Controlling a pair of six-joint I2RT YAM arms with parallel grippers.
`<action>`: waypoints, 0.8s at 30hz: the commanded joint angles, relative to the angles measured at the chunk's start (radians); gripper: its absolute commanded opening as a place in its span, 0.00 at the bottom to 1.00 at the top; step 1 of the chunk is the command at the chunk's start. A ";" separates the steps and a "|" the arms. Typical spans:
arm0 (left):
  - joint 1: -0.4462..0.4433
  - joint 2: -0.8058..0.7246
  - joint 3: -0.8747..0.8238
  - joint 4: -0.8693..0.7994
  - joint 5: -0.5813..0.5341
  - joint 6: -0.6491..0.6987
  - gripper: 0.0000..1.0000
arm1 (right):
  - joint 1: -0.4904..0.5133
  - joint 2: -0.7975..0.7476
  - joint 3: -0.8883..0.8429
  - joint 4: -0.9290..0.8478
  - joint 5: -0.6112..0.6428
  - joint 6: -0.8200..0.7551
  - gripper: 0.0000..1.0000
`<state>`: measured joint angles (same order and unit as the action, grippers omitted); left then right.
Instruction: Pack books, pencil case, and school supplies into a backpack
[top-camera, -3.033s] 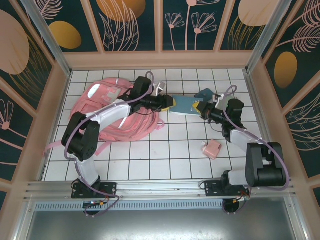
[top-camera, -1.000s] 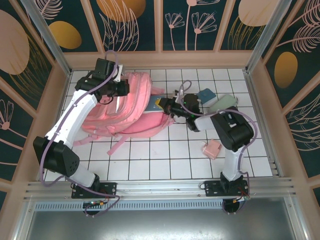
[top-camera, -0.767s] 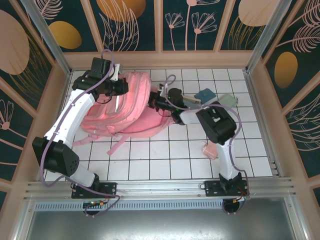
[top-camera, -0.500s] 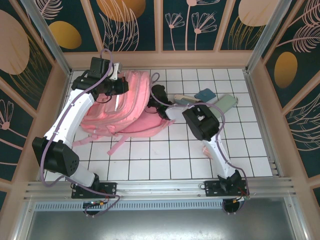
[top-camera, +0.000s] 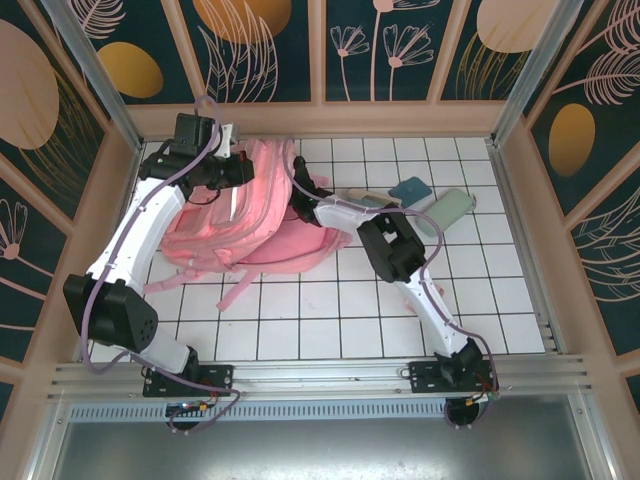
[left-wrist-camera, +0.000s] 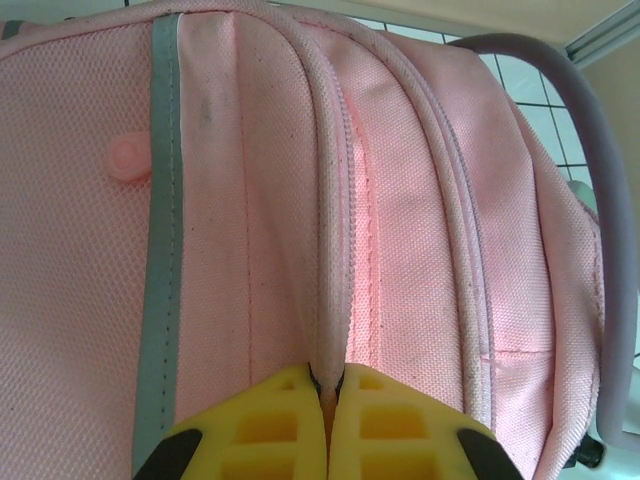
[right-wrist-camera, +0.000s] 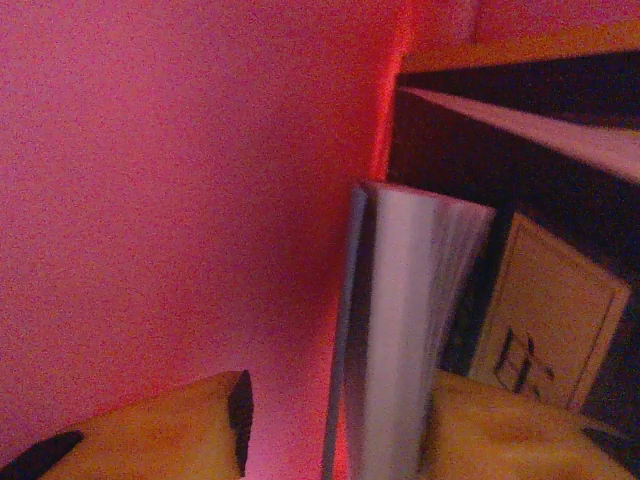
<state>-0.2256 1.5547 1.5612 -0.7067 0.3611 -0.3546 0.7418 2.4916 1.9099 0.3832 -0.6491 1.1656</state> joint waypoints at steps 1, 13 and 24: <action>0.021 -0.052 0.041 0.119 0.079 -0.021 0.00 | -0.018 -0.119 -0.078 -0.047 -0.030 -0.082 0.53; 0.066 -0.045 0.028 0.140 0.127 -0.038 0.00 | -0.089 -0.319 -0.360 -0.028 -0.045 -0.128 0.59; 0.066 -0.044 -0.100 0.215 0.128 -0.072 0.00 | -0.164 -0.562 -0.627 -0.158 0.067 -0.289 0.60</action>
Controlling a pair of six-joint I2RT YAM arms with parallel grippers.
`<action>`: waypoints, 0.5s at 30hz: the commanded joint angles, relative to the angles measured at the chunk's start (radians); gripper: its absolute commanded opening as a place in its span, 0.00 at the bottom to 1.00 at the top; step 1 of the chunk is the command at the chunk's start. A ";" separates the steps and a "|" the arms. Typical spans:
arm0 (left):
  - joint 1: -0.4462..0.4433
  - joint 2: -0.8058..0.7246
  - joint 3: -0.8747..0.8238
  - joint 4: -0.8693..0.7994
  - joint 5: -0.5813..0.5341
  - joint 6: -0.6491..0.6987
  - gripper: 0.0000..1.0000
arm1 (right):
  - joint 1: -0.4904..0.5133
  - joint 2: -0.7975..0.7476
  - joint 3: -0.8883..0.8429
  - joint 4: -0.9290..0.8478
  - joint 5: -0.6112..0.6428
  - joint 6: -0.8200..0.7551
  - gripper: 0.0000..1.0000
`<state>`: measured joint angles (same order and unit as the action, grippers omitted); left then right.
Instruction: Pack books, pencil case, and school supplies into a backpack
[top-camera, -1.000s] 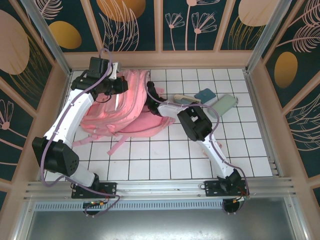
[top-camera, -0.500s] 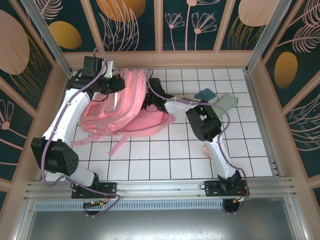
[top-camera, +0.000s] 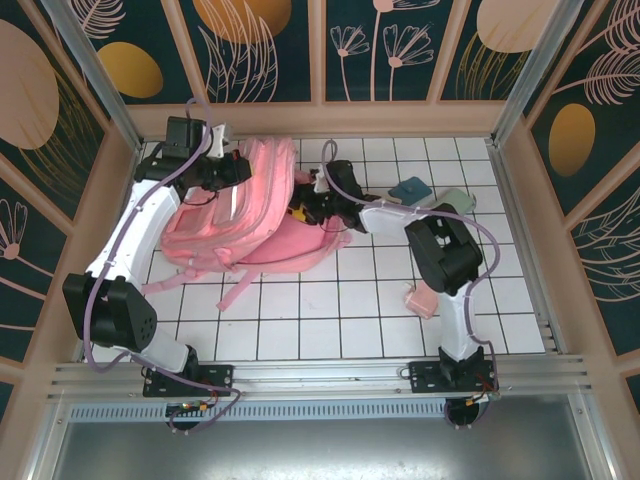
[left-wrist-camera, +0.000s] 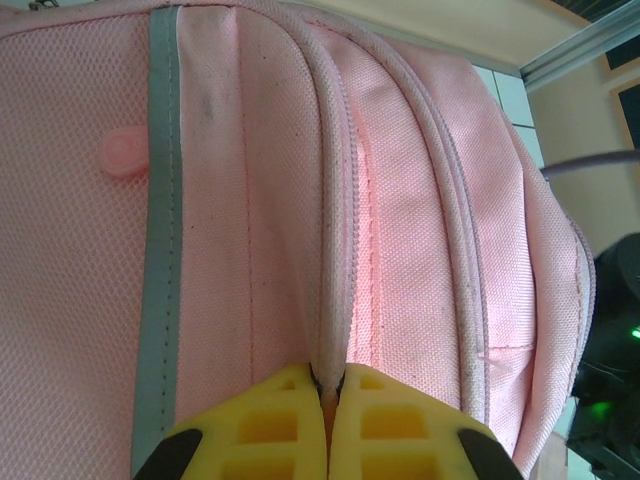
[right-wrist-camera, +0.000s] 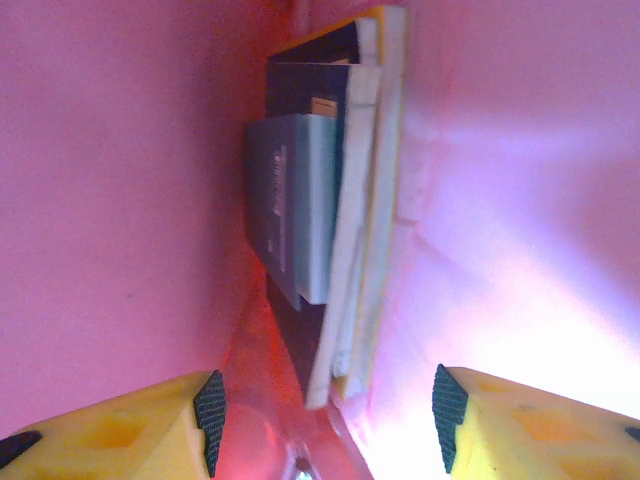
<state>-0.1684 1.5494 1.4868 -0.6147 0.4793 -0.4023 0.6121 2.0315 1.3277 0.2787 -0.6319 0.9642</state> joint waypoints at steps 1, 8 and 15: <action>0.010 -0.041 -0.049 0.139 0.010 -0.030 0.00 | -0.049 -0.132 -0.074 -0.075 0.065 -0.109 0.60; 0.009 -0.045 -0.191 0.244 0.036 -0.071 0.00 | -0.160 -0.330 -0.232 -0.231 0.201 -0.250 0.60; 0.008 -0.060 -0.242 0.277 0.040 -0.067 0.00 | -0.300 -0.416 -0.297 -0.363 0.304 -0.362 0.60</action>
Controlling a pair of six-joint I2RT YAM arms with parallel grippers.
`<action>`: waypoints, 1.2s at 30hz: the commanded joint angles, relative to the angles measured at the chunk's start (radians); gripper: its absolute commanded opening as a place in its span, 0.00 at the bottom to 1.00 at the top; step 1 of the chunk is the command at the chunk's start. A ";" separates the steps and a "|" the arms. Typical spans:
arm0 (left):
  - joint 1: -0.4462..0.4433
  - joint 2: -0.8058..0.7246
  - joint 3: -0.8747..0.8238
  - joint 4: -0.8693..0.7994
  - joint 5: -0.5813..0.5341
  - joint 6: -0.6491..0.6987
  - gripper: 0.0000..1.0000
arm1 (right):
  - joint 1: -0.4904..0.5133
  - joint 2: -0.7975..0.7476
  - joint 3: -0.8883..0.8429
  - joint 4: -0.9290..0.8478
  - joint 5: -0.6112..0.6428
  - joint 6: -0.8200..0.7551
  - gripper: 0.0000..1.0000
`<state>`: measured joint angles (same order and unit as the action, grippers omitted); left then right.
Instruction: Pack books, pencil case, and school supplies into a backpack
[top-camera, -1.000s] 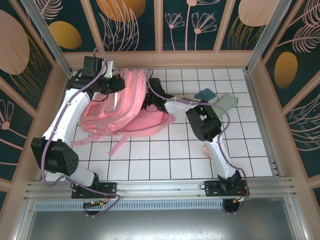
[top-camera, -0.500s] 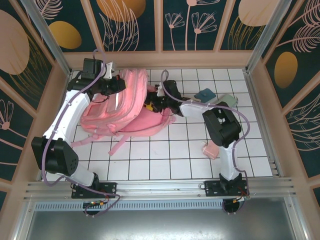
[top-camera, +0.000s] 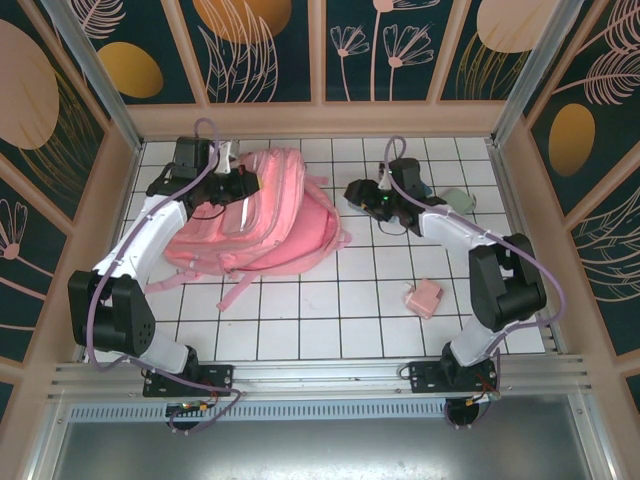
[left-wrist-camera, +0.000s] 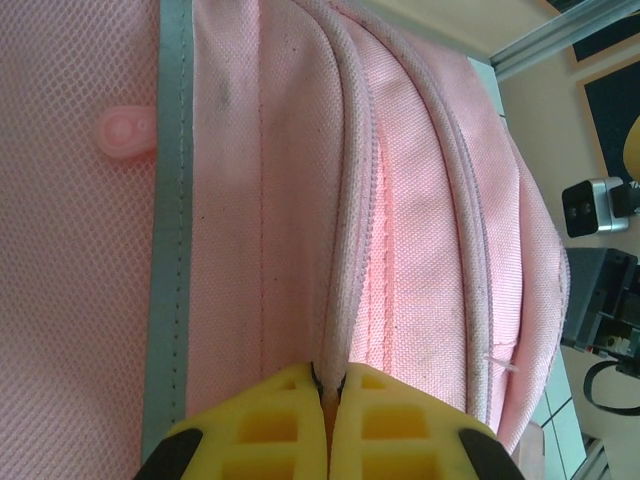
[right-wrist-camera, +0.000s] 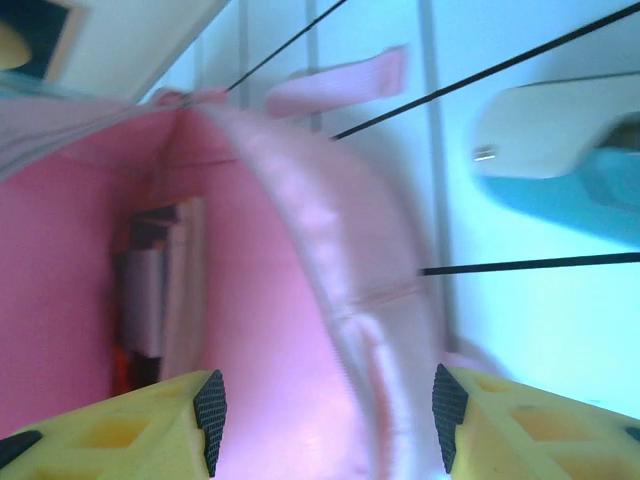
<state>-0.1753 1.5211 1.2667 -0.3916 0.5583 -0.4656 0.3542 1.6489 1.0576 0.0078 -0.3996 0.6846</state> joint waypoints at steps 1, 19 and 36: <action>0.015 -0.033 -0.027 0.058 -0.036 -0.004 0.00 | -0.065 -0.036 -0.031 -0.105 0.085 -0.091 0.60; 0.016 -0.060 -0.058 0.089 -0.014 -0.016 0.00 | -0.264 0.111 0.125 -0.452 0.580 -0.027 0.98; 0.016 -0.073 -0.080 0.089 -0.009 -0.018 0.00 | -0.304 0.267 0.188 -0.456 0.562 -0.005 0.97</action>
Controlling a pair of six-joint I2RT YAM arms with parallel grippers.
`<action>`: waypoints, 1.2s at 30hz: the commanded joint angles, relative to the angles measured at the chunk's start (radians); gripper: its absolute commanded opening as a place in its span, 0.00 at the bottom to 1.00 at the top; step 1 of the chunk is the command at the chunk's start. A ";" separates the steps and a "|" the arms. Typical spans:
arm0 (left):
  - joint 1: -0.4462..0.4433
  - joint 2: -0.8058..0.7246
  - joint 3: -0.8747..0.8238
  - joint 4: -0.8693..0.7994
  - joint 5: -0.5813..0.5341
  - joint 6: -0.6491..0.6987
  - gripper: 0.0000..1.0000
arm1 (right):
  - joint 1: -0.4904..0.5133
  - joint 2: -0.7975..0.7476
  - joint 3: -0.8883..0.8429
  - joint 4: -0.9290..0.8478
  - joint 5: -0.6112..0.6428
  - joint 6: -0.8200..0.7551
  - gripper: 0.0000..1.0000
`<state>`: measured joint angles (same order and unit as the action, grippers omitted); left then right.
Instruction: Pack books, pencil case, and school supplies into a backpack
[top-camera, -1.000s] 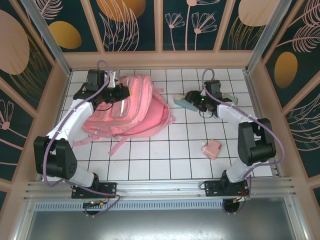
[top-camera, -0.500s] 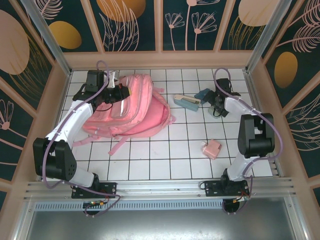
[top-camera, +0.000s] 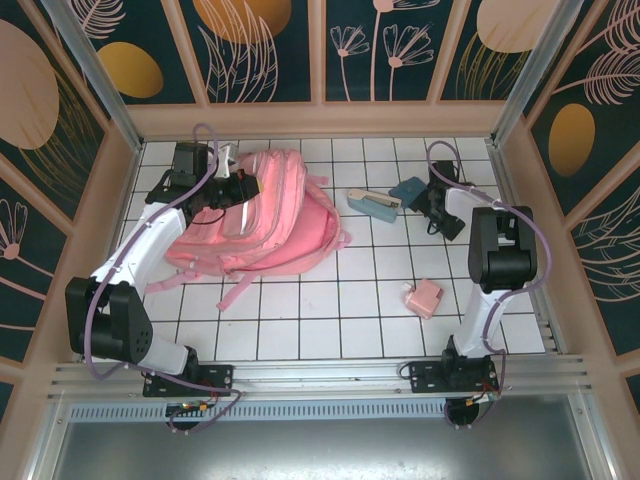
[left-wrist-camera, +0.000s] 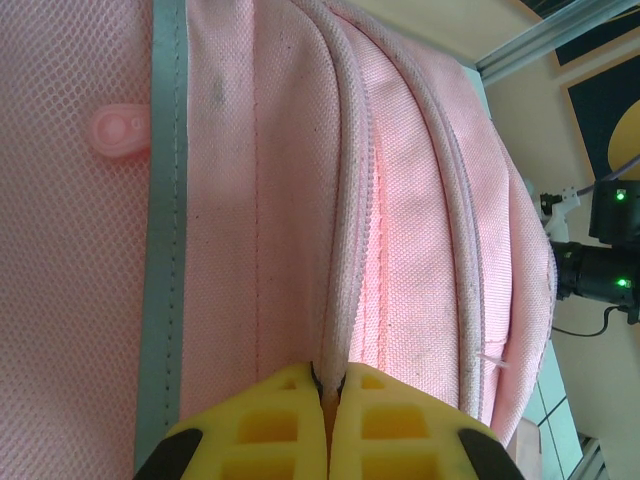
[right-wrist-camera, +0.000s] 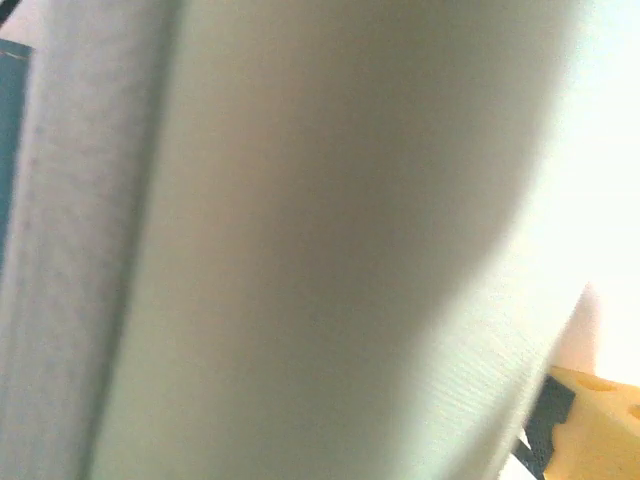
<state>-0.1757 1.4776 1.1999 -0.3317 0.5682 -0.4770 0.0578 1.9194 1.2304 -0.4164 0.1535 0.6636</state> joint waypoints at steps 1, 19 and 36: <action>0.017 -0.032 -0.014 0.030 -0.019 -0.008 0.00 | -0.008 -0.008 0.010 -0.029 0.011 0.015 0.96; 0.016 -0.039 -0.031 0.042 -0.010 -0.015 0.00 | -0.030 -0.083 -0.056 0.023 -0.030 -0.039 0.74; 0.021 -0.008 0.018 0.282 0.164 -0.271 0.00 | 0.325 -0.385 -0.093 -0.013 0.012 -0.032 0.73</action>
<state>-0.1574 1.4708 1.1759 -0.2100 0.6441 -0.6617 0.3187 1.5517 1.1294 -0.4187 0.1696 0.6163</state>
